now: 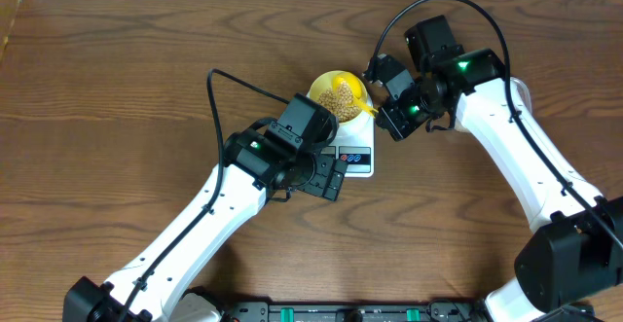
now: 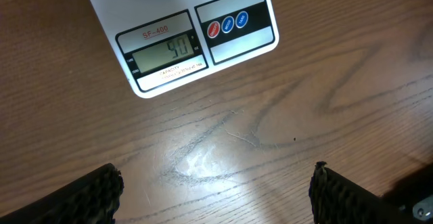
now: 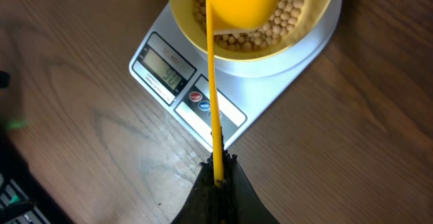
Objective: Scoop item into bowl and weigh 50g on scale
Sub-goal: 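Tilt the scoop with the right gripper to pour soybeans into bowl, then move the scoop right back over the soybean tub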
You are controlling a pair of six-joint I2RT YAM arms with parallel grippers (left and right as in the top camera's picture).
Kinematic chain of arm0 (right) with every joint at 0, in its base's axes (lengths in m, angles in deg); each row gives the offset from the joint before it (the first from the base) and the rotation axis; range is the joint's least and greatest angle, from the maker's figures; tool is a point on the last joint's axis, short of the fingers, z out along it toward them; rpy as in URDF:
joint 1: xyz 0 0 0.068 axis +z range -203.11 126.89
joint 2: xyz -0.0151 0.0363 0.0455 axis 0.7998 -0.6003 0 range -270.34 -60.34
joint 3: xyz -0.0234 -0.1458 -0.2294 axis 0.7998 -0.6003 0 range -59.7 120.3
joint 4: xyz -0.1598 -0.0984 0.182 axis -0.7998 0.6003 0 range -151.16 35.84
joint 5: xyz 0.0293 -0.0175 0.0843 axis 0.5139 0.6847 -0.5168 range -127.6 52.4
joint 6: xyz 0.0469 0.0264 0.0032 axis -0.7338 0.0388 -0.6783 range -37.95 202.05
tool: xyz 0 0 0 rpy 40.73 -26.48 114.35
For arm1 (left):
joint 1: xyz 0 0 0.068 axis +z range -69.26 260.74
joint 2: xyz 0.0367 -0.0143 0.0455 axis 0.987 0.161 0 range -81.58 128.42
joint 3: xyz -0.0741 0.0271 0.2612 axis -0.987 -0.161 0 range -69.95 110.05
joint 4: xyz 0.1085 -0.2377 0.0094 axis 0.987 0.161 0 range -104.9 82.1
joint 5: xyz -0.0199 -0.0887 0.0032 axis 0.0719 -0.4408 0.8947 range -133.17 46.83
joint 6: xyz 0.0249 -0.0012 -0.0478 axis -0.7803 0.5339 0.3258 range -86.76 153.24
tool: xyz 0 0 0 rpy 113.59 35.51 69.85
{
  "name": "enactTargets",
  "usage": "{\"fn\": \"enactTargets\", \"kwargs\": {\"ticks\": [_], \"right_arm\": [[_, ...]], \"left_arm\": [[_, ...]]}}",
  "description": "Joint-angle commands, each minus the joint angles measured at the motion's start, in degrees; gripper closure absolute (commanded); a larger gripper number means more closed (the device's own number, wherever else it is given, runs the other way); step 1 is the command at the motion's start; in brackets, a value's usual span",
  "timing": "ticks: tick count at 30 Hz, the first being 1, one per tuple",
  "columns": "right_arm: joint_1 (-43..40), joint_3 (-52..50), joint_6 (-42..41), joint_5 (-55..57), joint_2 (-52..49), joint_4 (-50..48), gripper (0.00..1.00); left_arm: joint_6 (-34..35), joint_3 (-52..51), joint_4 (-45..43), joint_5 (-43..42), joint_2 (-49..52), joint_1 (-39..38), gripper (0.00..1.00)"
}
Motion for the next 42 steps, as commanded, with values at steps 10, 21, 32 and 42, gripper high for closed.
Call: {"fn": "enactTargets", "kwargs": {"ticks": [10, 21, 32, 42], "right_arm": [[-3.7, 1.4, -3.9, -6.9, -0.3, -2.1, 0.99], [-13.1, 1.3, -7.3, -22.1, -0.3, -2.8, 0.99], [-20.3, 1.3, -9.4, -24.3, -0.3, 1.4, 0.99], [-32.0, -0.1, -9.1, -26.8, -0.3, 7.8, 0.99]], "left_arm": [[-1.2, 0.1, 0.0, 0.8, -0.8, -0.1, 0.09], [-1.2, 0.1, 0.0, 0.7, -0.8, -0.1, 0.09], [-1.2, 0.1, 0.0, 0.8, -0.8, -0.1, 0.09], [-1.2, 0.1, 0.0, 0.8, -0.8, -0.1, 0.09]]}}
